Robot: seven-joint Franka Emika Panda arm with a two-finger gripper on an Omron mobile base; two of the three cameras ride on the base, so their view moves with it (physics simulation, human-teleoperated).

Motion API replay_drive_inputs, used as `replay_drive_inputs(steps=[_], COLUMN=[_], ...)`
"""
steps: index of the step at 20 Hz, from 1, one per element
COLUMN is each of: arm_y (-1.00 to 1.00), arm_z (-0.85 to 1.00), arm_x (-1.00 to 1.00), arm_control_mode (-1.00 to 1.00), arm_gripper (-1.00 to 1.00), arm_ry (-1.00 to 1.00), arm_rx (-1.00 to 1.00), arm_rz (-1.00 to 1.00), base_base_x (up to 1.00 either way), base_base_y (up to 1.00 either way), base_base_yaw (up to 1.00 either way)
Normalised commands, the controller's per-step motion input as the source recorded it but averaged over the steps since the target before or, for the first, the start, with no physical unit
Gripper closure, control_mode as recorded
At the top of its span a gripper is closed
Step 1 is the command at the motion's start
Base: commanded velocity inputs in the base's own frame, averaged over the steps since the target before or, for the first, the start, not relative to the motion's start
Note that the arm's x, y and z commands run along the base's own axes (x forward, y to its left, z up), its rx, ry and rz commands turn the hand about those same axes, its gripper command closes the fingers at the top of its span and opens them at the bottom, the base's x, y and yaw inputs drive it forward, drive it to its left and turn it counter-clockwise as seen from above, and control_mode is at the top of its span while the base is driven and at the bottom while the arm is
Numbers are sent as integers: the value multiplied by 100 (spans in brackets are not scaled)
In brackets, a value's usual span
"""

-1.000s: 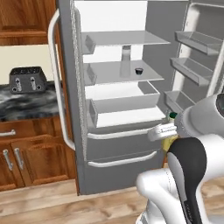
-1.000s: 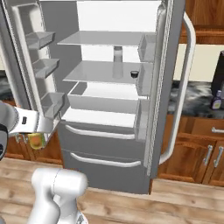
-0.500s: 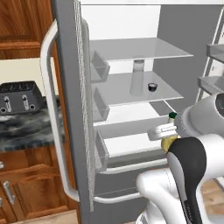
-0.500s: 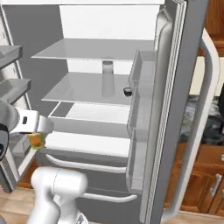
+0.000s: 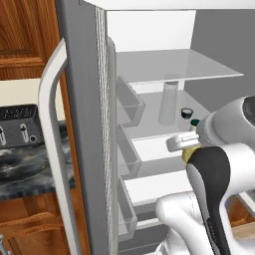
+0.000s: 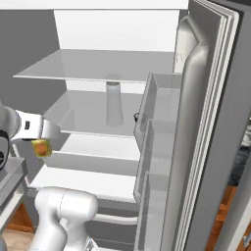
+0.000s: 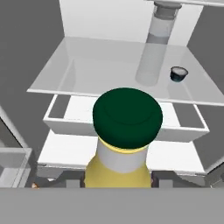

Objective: Place the condiment bottle and mustard from the counter to the top shelf of the fridge. If the existing items in the fridge are on the top shelf, move them to other shelves.

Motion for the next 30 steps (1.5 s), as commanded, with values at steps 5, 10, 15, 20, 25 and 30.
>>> replay_drive_inputs(steps=[5, 10, 15, 20, 25, 30], arm_y=[0, 0, 0, 0, 0, 0], arm_z=[100, 100, 61, 8, 0, 0], arm_x=[14, 34, 82, 100, 100, 100], arm_control_mode=[-100, -100, -100, -100, -100, -100], arm_gripper=[100, 100, 100, 100, 100, 100], arm_ry=[-9, -3, 0, 0, 0, 0], arm_rx=[-10, -7, -2, 0, 0, 0], arm_rz=[0, 0, 0, 0, 0, 0], base_base_x=[0, 0, 0, 0, 0, 0], base_base_y=[0, 0, 0, 0, 0, 0], base_base_yaw=[0, 0, 0, 0, 0, 0])
